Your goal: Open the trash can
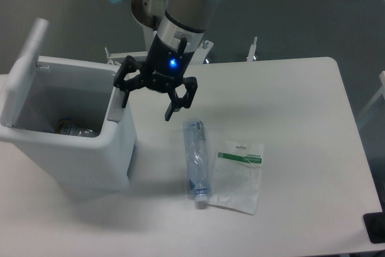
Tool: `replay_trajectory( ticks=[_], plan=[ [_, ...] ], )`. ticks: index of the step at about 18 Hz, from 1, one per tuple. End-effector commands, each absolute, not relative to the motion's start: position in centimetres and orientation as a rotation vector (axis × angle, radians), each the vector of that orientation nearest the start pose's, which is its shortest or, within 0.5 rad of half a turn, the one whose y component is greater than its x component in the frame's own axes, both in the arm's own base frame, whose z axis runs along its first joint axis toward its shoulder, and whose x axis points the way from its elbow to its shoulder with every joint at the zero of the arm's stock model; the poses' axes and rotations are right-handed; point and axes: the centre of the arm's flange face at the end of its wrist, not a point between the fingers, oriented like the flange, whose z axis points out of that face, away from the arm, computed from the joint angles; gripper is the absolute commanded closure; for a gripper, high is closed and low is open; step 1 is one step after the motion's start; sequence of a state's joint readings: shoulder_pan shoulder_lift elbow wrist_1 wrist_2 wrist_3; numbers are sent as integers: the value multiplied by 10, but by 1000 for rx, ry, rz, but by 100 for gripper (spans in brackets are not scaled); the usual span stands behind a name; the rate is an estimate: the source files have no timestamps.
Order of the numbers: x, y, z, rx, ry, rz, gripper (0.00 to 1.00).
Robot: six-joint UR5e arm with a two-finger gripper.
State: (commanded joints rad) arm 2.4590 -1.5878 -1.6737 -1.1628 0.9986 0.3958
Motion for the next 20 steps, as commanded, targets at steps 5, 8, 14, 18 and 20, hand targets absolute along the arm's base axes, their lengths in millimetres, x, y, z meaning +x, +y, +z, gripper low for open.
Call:
replay_trajectory(
  ticks=[5,8,14,18,20],
  plan=[
    [-296,449,536,-2423,-515,-255,0],
    [-348,410,552,-2427,-620,-55,0],
    [-451,332,511,-2556,-485,141,0],
    [-481,292,491,-2793,-308,345,0],
    [-492,285,478,-2851,-237,354,0]
  ],
)
